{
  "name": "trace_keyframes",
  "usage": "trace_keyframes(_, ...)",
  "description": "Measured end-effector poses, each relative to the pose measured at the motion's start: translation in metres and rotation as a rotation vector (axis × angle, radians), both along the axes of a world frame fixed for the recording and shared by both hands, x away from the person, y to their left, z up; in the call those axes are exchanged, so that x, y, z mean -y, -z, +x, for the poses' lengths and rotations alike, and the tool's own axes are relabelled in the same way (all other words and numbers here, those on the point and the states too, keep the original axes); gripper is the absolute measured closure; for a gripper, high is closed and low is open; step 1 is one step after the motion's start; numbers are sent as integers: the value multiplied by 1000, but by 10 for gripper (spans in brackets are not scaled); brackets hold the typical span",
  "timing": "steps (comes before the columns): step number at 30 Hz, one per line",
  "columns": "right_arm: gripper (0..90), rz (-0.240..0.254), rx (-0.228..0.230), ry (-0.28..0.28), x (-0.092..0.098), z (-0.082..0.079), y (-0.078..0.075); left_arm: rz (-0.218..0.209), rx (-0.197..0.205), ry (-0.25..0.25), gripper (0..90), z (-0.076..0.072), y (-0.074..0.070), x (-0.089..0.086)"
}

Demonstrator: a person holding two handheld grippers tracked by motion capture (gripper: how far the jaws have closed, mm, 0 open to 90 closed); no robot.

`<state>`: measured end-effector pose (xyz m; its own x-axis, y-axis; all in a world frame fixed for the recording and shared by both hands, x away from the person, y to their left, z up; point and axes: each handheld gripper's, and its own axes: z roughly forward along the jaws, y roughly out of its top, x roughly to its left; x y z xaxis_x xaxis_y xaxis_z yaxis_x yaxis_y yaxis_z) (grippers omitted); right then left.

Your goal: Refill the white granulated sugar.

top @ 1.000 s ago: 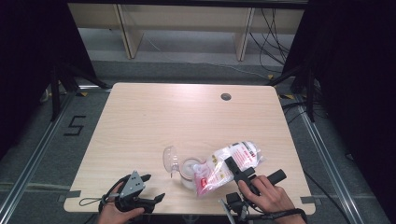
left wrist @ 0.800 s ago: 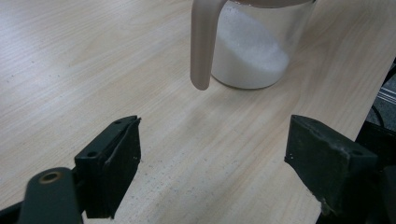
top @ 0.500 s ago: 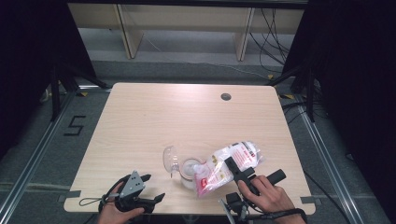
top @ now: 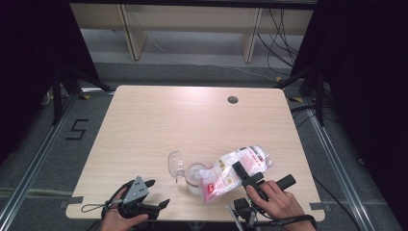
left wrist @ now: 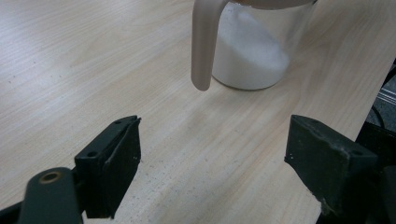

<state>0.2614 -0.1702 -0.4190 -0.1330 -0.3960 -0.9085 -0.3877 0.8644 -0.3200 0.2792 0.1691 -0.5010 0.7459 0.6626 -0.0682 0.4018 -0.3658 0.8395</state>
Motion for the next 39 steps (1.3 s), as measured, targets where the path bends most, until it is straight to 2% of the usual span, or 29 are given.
trace_keyframes(2,680,-3,0,-1,0,0,-1,-8,-3,1,178,0,0,0)
trace_keyframes(3,680,-2,-1,2,0,0,-1,16,2,7,178,0,-1,-1)
trace_keyframes(5,681,-1,-3,0,1,0,-1,16,3,6,178,1,0,-1)
trace_keyframes(6,681,-2,-3,0,1,0,-1,-1,2,2,178,0,0,0)
trace_keyframes(7,681,0,-2,1,1,0,-1,10,12,9,178,1,0,-1)
trace_keyframes(8,681,1,-3,1,1,0,-1,-10,-6,4,178,0,0,1)
trace_keyframes(9,682,1,-2,0,1,0,-1,16,-2,9,178,0,-1,-1)
trace_keyframes(10,683,5,1,-2,2,0,-1,12,0,7,178,0,-1,-1)
trace_keyframes(11,683,4,1,-1,2,0,-1,29,21,26,178,2,-1,-3)
trace_keyframes(12,683,6,2,0,2,0,-1,27,18,27,178,2,-1,-2)
trace_keyframes(13,684,6,3,1,2,0,-1,6,-1,13,178,0,-1,-1)
trace_keyframes(15,684,1,4,3,2,0,-1,11,-1,10,178,0,-1,-1)
trace_keyframes(16,684,0,4,3,2,0,-1,-10,-4,0,179,-1,0,1)
trace_keyframes(17,684,-1,4,2,2,-1,-1,10,-1,14,179,0,-1,-1)
trace_keyframes(18,684,1,3,4,3,0,-1,11,4,8,179,0,-1,-1)
trace_keyframes(19,685,2,4,7,3,0,-1,26,20,14,178,1,-1,-2)
trace_keyframes(20,685,-4,2,9,3,0,-1,28,19,27,179,2,-1,-3)
trace_keyframes(22,685,-4,5,6,3,0,-2,28,20,25,179,2,-1,-2)
trace_keyframes(23,685,5,-2,13,4,0,-1,8,-2,10,178,0,-1,-1)
trace_keyframes(26,686,-14,13,-3,3,0,-3,12,0,10,179,0,-1,-1)
trace_keyframes(32,688,-1,8,8,5,-1,-3,10,1,9,178,0,-1,-1)
trace_keyframes(33,689,2,7,9,5,-1,-3,27,20,18,179,2,-1,-2)
trace_keyframes(35,689,2,5,6,5,-1,-4,27,19,27,179,2,-1,-2)
trace_keyframes(36,689,4,4,6,5,-1,-4,5,-3,9,179,0,-1,-1)
trace_keyframes(38,690,10,0,7,6,-1,-4,32,21,25,179,2,-1,-3)
trace_keyframes(39,690,-5,6,-10,5,0,-6,29,19,21,179,2,-1,-2)
